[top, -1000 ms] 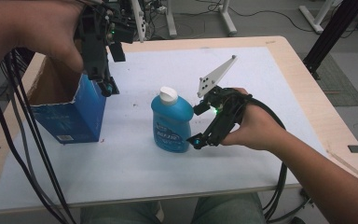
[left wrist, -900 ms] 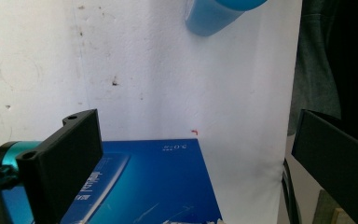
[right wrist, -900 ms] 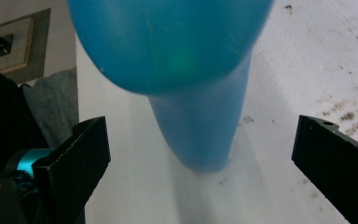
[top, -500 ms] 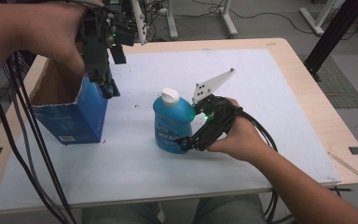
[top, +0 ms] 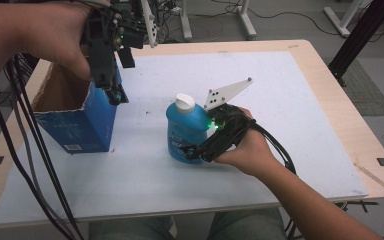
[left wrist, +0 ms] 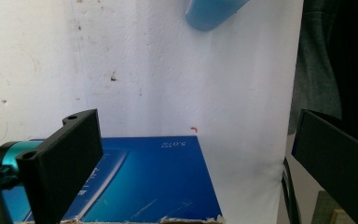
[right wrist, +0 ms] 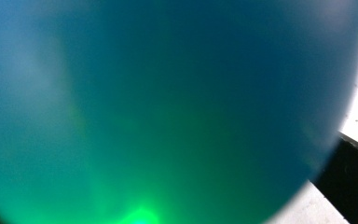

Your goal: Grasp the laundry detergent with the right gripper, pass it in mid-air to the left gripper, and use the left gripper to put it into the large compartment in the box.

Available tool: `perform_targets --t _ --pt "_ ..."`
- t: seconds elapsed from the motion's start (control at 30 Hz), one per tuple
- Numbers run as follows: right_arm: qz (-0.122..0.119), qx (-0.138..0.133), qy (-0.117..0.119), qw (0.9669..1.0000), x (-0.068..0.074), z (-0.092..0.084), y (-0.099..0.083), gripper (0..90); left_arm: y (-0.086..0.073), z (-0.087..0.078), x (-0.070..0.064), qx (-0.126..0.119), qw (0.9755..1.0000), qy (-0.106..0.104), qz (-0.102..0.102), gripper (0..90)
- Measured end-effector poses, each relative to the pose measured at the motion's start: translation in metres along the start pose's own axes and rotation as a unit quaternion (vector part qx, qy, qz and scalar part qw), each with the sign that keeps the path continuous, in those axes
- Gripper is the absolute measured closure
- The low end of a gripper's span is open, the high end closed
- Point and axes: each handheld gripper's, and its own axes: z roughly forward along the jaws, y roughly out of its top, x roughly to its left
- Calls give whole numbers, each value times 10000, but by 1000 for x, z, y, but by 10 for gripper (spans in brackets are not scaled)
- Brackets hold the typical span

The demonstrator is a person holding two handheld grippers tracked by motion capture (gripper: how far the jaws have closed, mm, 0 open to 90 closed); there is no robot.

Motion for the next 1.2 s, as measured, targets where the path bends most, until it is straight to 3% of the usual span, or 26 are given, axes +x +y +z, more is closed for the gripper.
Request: perform_targets --t 0.43,0.5,0.93,0.97,1.2 --pt "-22 -226 -123 9997 3 7 -9 78 -3 2 0 6 10000 1 0 16" --pt "-18 -282 -118 9995 4 7 -10 147 -4 2 -1 -16 10000 9 -28 17" --pt "-60 -390 -143 9991 6 9 -12 195 -3 1 -1 28 10000 19 8 17" --pt "-92 -421 -121 9990 6 9 -13 244 -3 2 -1 28 10000 20 1 16" --pt "-105 -499 -152 9986 6 10 -14 284 -3 2 -1 40 10000 20 3 17"
